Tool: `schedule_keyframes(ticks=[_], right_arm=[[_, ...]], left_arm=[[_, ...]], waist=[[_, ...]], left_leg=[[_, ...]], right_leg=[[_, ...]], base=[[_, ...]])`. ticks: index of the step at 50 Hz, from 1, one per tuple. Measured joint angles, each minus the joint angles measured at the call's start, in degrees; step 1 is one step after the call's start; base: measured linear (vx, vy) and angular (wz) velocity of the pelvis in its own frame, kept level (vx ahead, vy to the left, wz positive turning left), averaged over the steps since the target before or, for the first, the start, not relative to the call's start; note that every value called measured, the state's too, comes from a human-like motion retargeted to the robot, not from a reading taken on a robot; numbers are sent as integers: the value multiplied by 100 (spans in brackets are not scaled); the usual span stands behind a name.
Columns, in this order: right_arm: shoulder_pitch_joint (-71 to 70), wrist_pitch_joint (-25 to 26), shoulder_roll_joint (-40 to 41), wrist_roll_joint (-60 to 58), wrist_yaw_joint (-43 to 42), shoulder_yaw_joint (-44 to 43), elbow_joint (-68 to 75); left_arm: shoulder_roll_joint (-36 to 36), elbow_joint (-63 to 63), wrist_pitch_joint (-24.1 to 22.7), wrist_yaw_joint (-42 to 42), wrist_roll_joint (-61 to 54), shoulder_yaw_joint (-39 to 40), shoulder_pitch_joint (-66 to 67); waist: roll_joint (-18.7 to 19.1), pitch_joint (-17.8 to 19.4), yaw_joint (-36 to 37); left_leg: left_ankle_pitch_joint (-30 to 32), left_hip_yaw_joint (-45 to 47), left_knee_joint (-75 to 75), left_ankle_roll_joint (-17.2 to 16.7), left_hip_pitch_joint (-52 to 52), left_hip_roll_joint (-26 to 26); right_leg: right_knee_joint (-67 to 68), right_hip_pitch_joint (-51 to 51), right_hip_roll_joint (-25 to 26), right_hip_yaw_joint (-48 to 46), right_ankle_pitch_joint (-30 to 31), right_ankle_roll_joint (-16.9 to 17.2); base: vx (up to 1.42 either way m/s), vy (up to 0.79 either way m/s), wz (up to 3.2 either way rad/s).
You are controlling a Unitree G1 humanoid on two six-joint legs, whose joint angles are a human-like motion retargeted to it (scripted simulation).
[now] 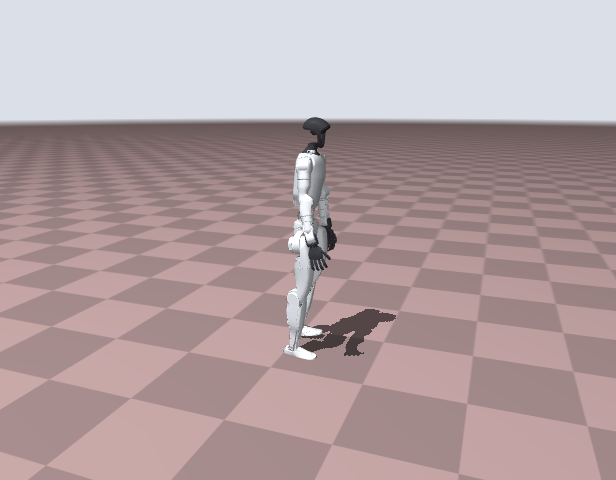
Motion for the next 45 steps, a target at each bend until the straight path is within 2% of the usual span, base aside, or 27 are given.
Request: schedule_keyframes(ticks=[10,26,35,45], right_arm=[[-314,30,6,-60,-48,194,70],[-962,80,542,-168,-134,729,-446],[-967,89,642,-434,-61,928,-517],[-742,100,365,-504,51,743,-226]], left_arm=[[-9,-31,-3,133,-57,-263,-742],[18,-252,2,292,-26,-813,-2089],[43,-523,-17,301,35,-915,-2220],[-28,-195,26,174,198,-806,-1939]], waist=[[-14,10,13],[-65,-9,-86],[-48,-31,-159],[-20,-74,-194]], left_leg=[[-22,39,-22,-21,12,32],[-31,234,-11,-19,8,58],[-37,262,-20,-17,31,57],[-69,228,-23,-32,31,61]], right_leg=[[-32,-3,41,26,25,-4],[-127,-35,94,210,125,34],[-134,-19,98,226,103,35],[-93,-25,94,188,30,33]], base=[[0,0,0],[0,0,0],[0,0,0],[0,0,0]])
